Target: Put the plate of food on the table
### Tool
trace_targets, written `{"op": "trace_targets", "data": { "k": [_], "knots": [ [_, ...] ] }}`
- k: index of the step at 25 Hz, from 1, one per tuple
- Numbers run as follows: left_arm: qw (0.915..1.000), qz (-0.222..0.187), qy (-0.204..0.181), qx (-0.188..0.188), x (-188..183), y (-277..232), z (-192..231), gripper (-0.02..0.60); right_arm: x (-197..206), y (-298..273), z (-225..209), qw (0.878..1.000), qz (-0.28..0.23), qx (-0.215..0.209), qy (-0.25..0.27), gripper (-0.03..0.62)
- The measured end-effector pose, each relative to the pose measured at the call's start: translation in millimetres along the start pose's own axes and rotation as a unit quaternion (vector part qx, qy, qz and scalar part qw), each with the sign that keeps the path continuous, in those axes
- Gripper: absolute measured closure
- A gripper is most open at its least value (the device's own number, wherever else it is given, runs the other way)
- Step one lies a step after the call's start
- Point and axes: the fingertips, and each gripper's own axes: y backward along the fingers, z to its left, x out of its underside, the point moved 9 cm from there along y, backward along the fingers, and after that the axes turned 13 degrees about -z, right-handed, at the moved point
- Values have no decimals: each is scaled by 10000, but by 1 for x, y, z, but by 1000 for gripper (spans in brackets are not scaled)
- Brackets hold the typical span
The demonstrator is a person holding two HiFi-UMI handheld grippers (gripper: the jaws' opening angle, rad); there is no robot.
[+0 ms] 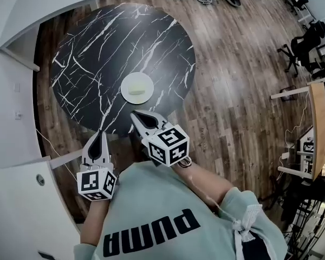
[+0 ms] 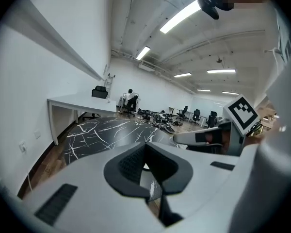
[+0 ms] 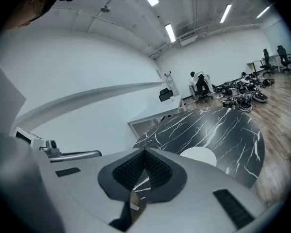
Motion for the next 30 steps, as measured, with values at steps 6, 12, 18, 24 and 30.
{"op": "trace_targets", "data": {
  "k": [6,12,18,24,30],
  "knots": [
    [9998,-169,35,49,3,71,-8,575,24,52,56,9999,-63,72,141,585],
    [9984,-427,79,357,9,117,-37,575,34,104,89,9996,-181,205,-19,585],
    [9971,-648,-47,398,10,143,-62,575,34,131,109,9988,-165,-104,445,585],
    [9973,-686,-201,162,17,153,-78,575,37,144,110,9962,-142,-385,764,585],
    [9968,-675,-422,-37,10,139,-116,575,14,172,79,9933,-364,-489,981,586]
  ]
}}
